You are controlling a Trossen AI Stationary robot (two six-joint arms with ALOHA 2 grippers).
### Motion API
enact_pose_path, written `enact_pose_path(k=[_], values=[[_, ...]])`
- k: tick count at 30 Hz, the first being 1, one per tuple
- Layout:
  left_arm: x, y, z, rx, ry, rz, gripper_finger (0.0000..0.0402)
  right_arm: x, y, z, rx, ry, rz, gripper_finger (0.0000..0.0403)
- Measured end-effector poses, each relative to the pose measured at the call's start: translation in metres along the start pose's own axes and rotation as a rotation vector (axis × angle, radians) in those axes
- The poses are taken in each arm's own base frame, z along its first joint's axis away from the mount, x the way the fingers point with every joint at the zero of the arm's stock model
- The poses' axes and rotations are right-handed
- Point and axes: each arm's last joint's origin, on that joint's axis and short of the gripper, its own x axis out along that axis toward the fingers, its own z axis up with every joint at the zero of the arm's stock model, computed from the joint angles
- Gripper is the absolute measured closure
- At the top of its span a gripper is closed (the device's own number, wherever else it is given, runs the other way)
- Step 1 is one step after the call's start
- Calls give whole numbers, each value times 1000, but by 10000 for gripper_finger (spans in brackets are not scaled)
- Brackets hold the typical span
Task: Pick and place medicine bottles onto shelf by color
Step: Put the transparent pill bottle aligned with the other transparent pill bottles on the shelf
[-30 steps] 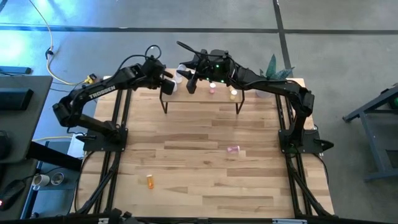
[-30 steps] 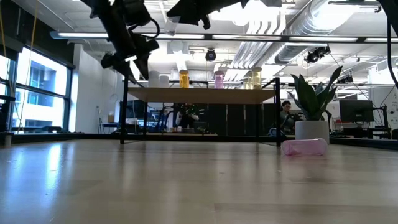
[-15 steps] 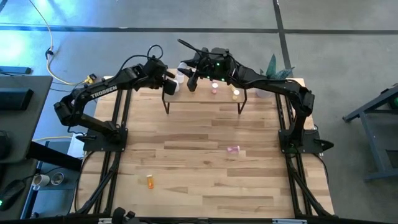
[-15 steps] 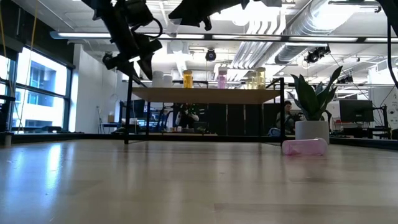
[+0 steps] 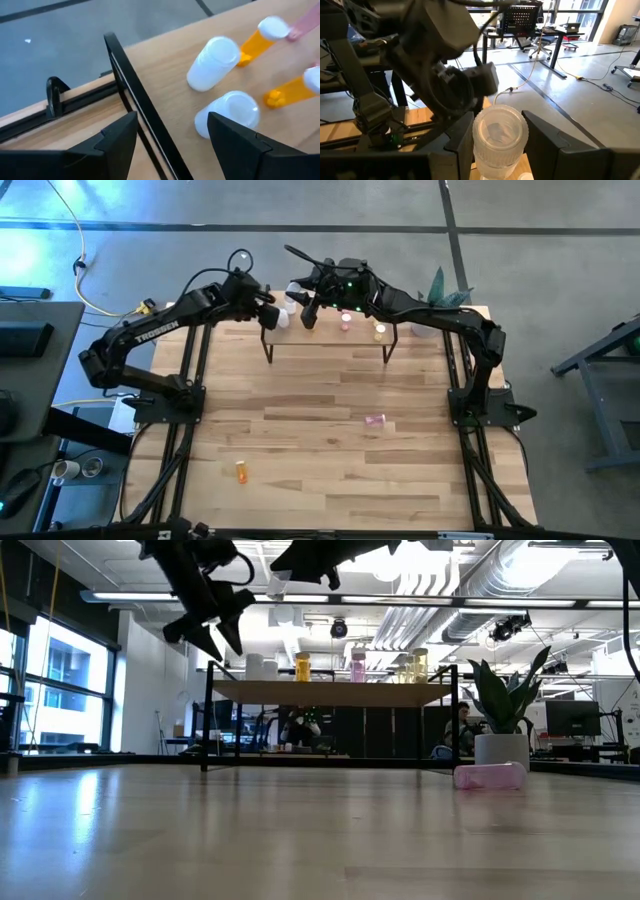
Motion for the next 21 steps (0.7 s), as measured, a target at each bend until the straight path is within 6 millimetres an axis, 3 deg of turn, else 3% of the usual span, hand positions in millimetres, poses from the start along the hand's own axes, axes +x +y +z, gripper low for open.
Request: enact_pose_path(k=[10,21], values=[[-16,-18,1,24,-27,-13,223,0,0,0,0,0,0,274],[0,-22,-5,60,31,55,268,0,0,0,3,-1,0,274]])
